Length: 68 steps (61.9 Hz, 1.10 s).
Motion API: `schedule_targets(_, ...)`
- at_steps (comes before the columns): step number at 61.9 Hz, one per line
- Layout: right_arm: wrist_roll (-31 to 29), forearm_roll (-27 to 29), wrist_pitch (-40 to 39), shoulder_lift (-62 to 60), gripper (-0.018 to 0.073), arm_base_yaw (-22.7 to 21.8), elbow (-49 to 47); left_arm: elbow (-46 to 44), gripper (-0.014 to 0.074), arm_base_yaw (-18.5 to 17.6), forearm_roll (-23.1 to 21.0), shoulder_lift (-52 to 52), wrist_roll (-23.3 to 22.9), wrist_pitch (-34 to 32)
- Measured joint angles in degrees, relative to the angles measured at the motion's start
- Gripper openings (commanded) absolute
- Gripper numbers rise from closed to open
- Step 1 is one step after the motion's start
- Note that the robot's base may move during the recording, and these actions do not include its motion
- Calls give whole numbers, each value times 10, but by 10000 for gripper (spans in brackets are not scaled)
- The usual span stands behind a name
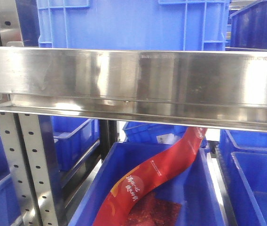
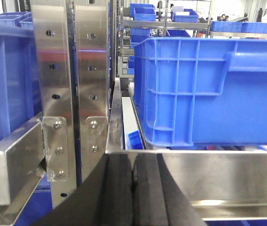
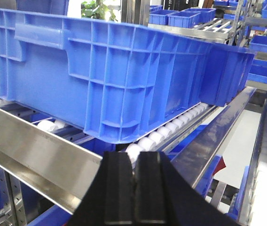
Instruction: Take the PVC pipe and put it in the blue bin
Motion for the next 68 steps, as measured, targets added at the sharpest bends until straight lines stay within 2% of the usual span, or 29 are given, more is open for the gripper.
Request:
schedule_targets(29, 1, 0, -1, 0, -162, 0, 1, 62, -111, 0, -4, -96, 0, 0)
schedule_targets(68, 1, 0, -4, 0, -162, 0, 1, 62, -111, 0, -4, -100, 0, 0)
